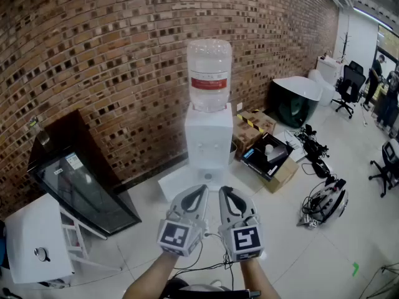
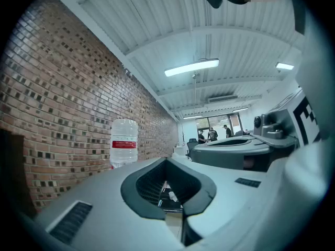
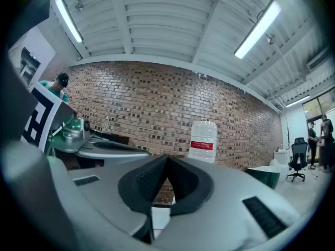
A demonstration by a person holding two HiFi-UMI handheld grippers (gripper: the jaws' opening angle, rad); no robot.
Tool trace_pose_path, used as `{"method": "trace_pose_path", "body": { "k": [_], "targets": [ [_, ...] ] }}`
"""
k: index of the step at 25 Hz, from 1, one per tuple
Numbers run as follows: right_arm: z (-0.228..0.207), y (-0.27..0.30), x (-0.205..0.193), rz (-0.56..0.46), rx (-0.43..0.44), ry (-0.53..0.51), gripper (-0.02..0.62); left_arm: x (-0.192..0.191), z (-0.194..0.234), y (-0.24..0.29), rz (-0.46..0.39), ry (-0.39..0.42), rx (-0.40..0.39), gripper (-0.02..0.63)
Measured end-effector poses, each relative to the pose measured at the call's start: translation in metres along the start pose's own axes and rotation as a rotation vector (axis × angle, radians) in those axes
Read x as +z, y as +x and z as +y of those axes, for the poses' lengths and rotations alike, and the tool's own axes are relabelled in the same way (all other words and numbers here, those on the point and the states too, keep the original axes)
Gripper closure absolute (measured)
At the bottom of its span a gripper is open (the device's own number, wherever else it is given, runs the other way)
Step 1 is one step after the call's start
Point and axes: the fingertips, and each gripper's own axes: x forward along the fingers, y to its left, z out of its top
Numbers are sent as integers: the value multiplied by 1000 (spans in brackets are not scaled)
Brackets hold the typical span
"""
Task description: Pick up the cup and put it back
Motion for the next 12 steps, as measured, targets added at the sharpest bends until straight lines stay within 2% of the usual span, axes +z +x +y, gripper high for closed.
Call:
{"method": "trace_pose_path", "body": {
  "k": [6, 12],
  "targets": [
    [-23, 9, -8, 14, 8, 7, 591, -4, -4, 23, 9, -6, 12, 614],
    [-32, 50, -19, 23, 31, -15, 591, -21, 22, 52, 16, -19, 6, 614]
  ]
}}
